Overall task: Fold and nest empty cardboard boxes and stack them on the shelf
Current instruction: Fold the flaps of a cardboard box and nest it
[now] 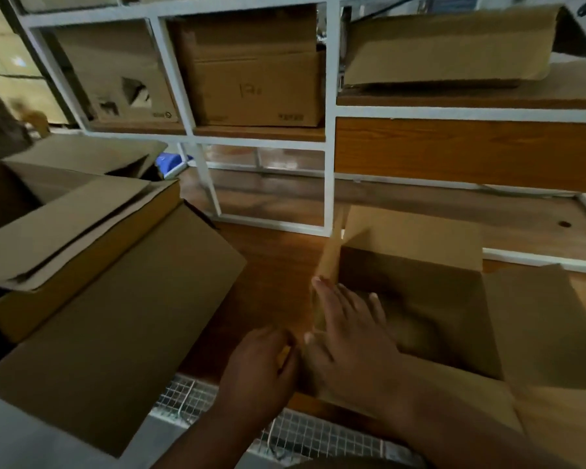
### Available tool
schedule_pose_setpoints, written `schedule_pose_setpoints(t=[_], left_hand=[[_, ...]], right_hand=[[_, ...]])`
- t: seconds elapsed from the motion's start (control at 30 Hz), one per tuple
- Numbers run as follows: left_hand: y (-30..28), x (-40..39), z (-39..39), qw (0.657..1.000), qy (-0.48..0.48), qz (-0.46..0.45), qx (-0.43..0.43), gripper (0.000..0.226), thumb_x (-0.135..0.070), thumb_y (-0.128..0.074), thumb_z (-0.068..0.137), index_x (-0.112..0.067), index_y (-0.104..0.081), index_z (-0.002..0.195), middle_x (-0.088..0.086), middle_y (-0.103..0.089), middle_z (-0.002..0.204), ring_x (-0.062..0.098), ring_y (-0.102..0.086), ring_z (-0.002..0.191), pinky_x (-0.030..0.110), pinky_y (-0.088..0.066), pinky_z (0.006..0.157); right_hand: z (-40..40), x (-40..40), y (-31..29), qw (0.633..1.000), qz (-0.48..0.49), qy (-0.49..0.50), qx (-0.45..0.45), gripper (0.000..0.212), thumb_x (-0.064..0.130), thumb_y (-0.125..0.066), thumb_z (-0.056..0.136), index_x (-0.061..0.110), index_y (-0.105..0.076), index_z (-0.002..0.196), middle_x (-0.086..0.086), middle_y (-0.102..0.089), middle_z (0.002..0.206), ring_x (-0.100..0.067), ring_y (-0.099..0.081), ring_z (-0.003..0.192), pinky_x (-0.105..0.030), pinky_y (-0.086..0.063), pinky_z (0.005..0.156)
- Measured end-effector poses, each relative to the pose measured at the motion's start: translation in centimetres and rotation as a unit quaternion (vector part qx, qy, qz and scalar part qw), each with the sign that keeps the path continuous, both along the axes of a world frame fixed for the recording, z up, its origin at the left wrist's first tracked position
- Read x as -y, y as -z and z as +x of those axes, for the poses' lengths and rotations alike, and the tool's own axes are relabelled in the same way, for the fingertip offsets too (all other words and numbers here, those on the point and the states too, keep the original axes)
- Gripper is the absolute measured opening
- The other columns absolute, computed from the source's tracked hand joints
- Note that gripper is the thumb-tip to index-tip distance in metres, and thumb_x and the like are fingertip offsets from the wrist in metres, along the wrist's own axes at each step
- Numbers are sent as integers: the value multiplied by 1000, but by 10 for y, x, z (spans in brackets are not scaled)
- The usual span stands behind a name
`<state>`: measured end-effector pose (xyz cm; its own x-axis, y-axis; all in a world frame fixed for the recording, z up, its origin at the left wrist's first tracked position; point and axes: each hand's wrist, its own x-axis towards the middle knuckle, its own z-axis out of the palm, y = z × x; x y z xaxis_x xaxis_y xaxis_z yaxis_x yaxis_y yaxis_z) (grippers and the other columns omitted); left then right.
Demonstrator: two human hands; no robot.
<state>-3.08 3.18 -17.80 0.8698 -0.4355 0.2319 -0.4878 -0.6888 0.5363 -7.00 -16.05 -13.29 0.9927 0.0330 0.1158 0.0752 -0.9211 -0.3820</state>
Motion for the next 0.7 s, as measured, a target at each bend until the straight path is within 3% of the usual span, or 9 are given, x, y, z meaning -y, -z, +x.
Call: schedule_pose_setpoints(t=[0.2,0.33,0.43,0.57,0.63,0.7], left_hand=[[18,-16,11,999,10,-49,-7,36,-48,-46,106,-31,-52,74,-15,-50,68,7,-52,63,22,-36,55],[26,-20,20,994,48,-77,-59,42,-51,-47,104,-30,-51,68,-8,-49,61,15,-53,58,33,-39,53],[30,-13,23,990,76,-63,-97,41,-52,-47,103,-33,-52,67,-9,-52,61,12,-56,59,33,-40,54],[26,1,25,969,93,-84,-213,49,-65,-44,104,-28,-65,80,-4,-65,75,14,-64,72,44,-53,68],[24,11,28,953,80,-99,-274,36,-57,-50,107,-32,-63,86,-4,-65,85,15,-65,81,42,-52,69],[21,25,31,945,51,-107,-304,23,-56,-53,106,-36,-60,96,-6,-65,98,11,-63,88,34,-47,67]], right_hand=[[27,-24,35,993,-26,-34,-113,66,64,-19,111,38,-4,169,5,-34,173,-18,-15,164,-64,-1,132],[10,-20,35,998,-5,17,-61,52,57,-31,112,41,-31,162,13,-51,159,-12,-35,154,-56,-16,132],[-14,-10,37,996,19,91,-5,38,54,-39,111,44,-45,147,15,-66,138,-9,-56,132,-49,-33,124],[-62,11,35,975,47,208,56,29,55,-43,111,40,-62,128,21,-63,122,0,-54,112,-34,-45,101],[-93,30,37,947,43,304,95,14,48,-52,109,40,-63,108,21,-59,106,-3,-54,99,-36,-46,89],[-119,53,42,904,11,411,122,13,42,-59,107,35,-64,97,13,-60,97,-13,-56,91,-41,-50,80]])
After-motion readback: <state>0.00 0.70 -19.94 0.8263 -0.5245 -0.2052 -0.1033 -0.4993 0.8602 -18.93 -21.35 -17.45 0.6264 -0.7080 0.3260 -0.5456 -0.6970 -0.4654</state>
